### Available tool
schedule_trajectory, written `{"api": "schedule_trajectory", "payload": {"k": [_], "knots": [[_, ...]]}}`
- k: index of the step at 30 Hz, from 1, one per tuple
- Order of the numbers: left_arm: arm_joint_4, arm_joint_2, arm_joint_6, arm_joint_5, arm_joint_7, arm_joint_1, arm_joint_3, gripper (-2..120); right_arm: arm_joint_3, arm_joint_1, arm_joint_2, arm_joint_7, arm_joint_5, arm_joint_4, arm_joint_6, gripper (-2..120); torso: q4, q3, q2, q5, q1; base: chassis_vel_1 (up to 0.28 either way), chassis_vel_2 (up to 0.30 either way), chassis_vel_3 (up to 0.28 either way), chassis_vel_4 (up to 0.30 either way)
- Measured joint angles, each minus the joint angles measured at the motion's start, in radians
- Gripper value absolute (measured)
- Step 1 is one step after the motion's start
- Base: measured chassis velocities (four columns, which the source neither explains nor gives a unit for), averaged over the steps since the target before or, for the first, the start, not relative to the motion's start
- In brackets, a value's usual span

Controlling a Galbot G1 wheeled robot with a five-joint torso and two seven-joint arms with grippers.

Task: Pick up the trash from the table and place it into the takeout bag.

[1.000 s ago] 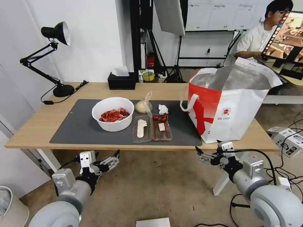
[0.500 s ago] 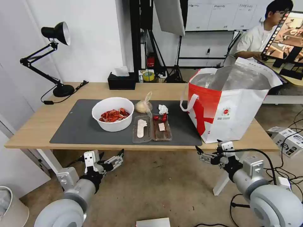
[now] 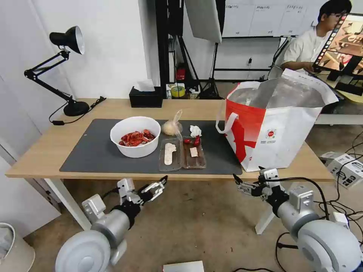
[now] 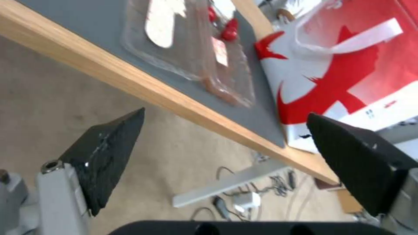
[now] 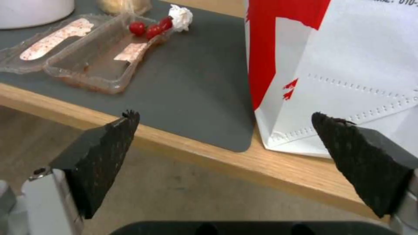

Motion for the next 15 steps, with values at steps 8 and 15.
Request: {"api": "schedule_trajectory", "payload": {"k": [8,15], "knots": [[0.049,-0.008,-0.006,-0.091,-0.050,-0.083,0.056,100,0.007,-0.018,0.005,0.002,-0.003,0.004,0.002,100,0.0000,0.000,0.000,0.0000,0.000,0.000,0.000,0.000,0.000],[0.106,-0.017,-0.036,-0.122,-0.082,-0.161,0.097,100,0.009,-0.026,0.003,0.005,-0.006,0.005,0.003,100,0.0000,0.000,0.000,0.0000,0.000,0.000,0.000,0.000,0.000]]}}
